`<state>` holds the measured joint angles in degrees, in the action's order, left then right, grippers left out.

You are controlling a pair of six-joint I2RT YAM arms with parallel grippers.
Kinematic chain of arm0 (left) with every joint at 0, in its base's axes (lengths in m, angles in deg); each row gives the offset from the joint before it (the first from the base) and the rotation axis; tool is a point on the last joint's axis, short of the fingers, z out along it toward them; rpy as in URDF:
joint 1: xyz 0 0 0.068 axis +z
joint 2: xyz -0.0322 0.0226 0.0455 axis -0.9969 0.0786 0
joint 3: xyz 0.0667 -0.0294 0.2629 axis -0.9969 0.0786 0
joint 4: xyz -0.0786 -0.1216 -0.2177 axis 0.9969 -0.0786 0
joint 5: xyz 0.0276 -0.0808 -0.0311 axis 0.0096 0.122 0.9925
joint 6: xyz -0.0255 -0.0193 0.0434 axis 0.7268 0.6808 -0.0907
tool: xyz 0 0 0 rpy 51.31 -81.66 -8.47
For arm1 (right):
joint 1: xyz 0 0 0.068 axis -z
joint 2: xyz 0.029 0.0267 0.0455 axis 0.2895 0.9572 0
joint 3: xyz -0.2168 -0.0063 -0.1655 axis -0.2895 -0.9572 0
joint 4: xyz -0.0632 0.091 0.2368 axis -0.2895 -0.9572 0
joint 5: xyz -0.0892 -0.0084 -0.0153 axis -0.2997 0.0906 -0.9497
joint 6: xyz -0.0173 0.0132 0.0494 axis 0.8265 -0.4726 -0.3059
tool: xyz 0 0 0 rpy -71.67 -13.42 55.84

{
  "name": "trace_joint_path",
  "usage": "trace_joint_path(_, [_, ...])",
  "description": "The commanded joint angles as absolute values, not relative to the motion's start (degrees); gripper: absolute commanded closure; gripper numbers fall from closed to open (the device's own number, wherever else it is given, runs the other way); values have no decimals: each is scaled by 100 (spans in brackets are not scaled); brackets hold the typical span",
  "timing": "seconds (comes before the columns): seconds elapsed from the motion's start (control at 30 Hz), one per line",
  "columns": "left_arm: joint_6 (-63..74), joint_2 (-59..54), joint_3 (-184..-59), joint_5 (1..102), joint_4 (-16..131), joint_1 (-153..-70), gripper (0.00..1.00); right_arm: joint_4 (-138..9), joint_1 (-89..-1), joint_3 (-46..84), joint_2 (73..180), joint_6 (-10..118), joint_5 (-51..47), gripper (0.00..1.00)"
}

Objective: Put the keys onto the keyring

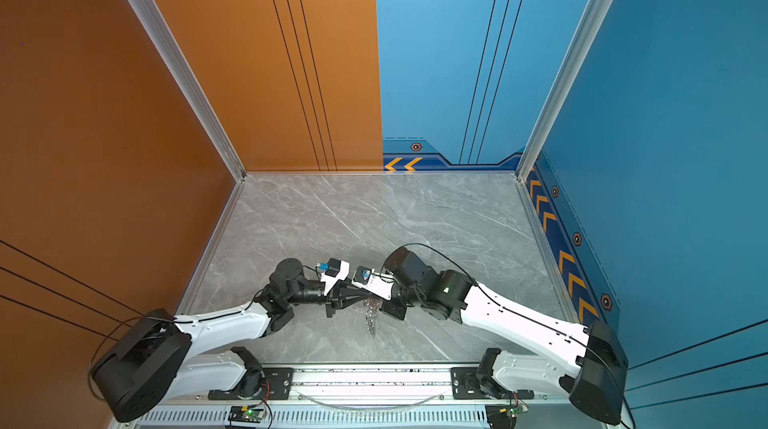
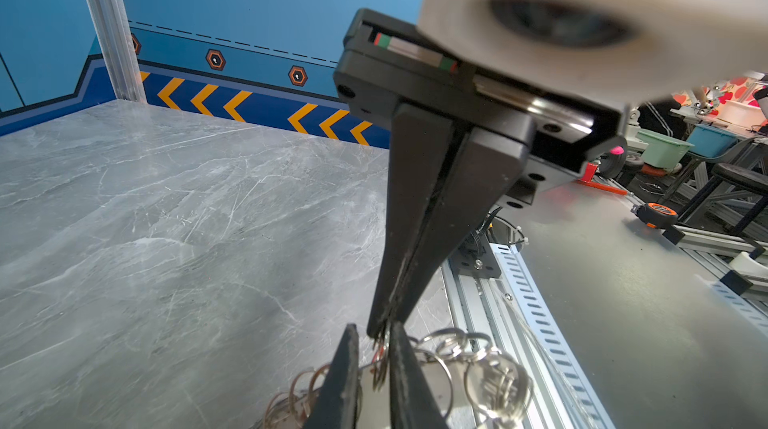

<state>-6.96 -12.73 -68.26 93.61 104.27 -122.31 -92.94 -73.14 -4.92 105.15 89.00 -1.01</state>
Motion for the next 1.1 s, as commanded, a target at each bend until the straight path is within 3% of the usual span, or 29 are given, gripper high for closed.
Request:
trace_joint_path(0.0, [-721, -1197, -6977, 9455, 10376, -12268, 86, -9119, -7346, -370, 10382, 8901, -45, 100])
trace_joint_path(0.17, [-735, -1208, -6989, 9405, 10315, -12269, 100, -9079, -7342, -384, 10369, 8886, -35, 100])
trace_joint_path(0.23, [-738, -1199, -7000, 9387, 10318, -12272, 100, -9012, -7321, -433, 10306, 8846, -48, 100])
trace_joint_path(0.47, [-737, -1490, -6903, 9049, 10302, -12224, 100, -8624, -6881, -1028, 9824, 8461, 110, 81])
trace_joint_path(1.07, [-344, -1488, -6831, 9083, 10898, -12221, 100, -7439, -7096, -1606, 10339, 7978, 219, 80])
